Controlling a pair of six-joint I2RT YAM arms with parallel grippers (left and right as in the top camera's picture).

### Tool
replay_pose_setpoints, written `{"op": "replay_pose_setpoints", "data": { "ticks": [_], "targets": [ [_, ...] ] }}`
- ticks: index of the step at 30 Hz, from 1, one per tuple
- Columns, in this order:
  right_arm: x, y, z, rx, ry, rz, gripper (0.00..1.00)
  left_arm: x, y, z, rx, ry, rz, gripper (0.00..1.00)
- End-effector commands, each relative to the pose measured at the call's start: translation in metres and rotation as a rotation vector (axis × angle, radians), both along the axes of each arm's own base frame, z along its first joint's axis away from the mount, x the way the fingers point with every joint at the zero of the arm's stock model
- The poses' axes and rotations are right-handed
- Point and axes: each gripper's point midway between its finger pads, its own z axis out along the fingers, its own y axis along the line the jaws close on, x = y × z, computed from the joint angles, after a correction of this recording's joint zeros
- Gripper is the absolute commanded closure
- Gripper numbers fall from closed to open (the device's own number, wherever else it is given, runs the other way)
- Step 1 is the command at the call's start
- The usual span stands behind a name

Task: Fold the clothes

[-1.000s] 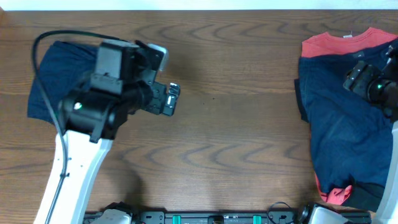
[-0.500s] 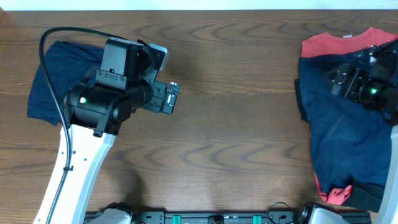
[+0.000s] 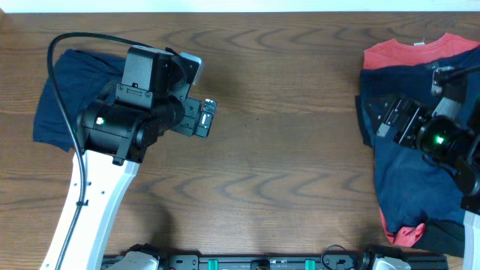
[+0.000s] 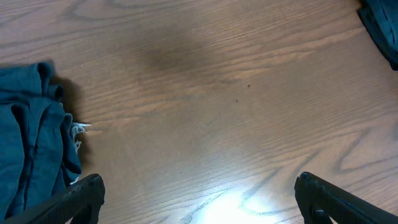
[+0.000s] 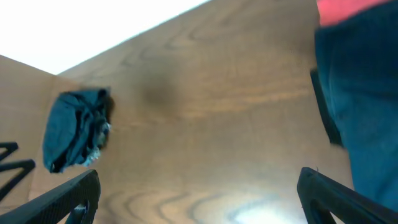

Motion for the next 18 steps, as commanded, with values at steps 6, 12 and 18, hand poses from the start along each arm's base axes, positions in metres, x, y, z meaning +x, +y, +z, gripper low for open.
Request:
{"op": "replay_pose_setpoints", "data": {
  "ticks": [6,12,18],
  "targets": [
    [-0.021,0.018,0.047,-0.339,-0.362,0.266,0.01,0.0,0.0,0.002,0.009,-0.005,-0.008,0.02],
    [-0.054,0.009,0.044,-0.523,-0.512,0.245,0.01,0.0,0.0,0.002,0.009,-0.005,-0.008,0.02],
    [-0.066,0.008,0.004,-0.583,-0.653,0.217,0.01,0.0,0.0,0.002,0.009,-0.005,-0.008,0.02]
  ]
}}
